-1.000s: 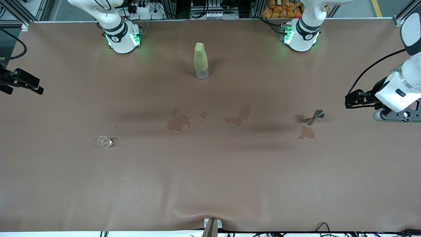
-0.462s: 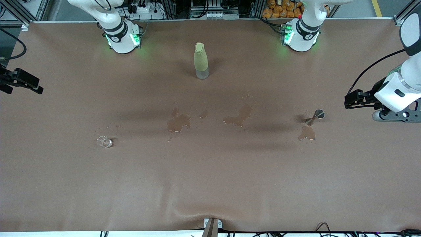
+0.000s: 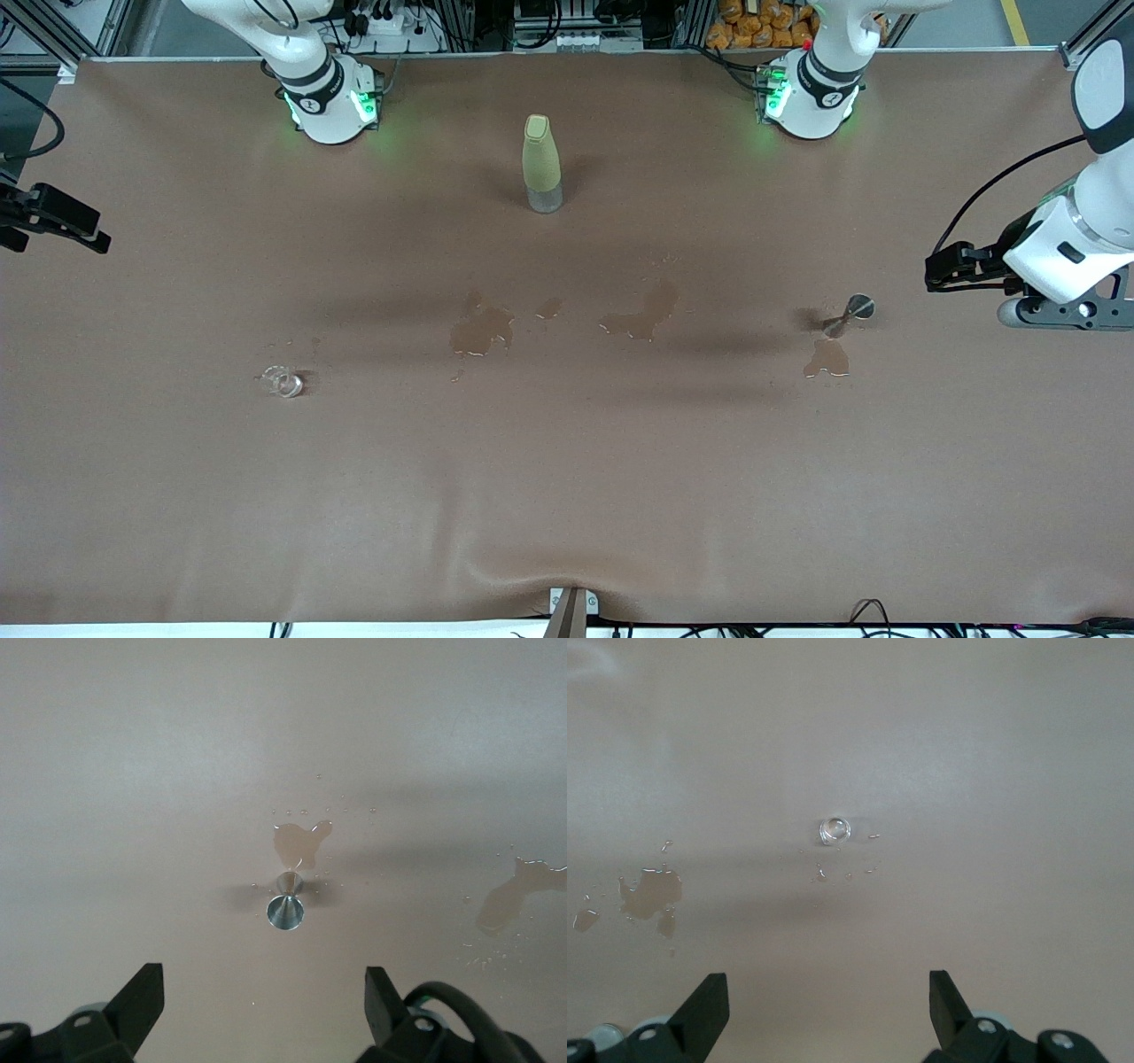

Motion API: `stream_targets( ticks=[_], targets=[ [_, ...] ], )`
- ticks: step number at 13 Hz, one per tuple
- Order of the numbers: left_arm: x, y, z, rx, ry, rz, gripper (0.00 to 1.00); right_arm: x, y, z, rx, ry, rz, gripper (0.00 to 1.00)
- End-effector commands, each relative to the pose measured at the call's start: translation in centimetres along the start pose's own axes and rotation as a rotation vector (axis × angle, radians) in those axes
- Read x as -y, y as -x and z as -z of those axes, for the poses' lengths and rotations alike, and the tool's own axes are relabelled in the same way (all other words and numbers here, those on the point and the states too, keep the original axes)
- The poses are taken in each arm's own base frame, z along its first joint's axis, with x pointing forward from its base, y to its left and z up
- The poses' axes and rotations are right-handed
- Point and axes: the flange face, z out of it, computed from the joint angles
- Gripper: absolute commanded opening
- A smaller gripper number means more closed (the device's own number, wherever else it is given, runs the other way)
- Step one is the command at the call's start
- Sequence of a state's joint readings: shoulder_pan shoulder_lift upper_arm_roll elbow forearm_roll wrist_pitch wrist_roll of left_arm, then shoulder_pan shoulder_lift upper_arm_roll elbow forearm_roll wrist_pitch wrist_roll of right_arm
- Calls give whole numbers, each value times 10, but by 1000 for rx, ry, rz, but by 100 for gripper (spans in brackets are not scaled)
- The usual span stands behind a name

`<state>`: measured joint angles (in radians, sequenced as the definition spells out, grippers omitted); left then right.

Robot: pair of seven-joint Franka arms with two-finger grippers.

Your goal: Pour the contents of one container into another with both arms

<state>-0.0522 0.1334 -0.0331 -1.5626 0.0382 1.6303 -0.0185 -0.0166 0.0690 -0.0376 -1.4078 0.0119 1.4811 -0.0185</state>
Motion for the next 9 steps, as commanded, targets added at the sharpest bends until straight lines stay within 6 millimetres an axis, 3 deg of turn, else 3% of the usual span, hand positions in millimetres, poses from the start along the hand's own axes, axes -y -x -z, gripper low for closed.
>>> stream_targets(
  ticks=[1,9],
  targets=[
    [-4,3,0,-7,21,-10,100,0,5,11,-17,-4,-2,100],
    [-6,4,-5,0,21,-14,100,3,5,10,-15,8,6,100]
  ],
)
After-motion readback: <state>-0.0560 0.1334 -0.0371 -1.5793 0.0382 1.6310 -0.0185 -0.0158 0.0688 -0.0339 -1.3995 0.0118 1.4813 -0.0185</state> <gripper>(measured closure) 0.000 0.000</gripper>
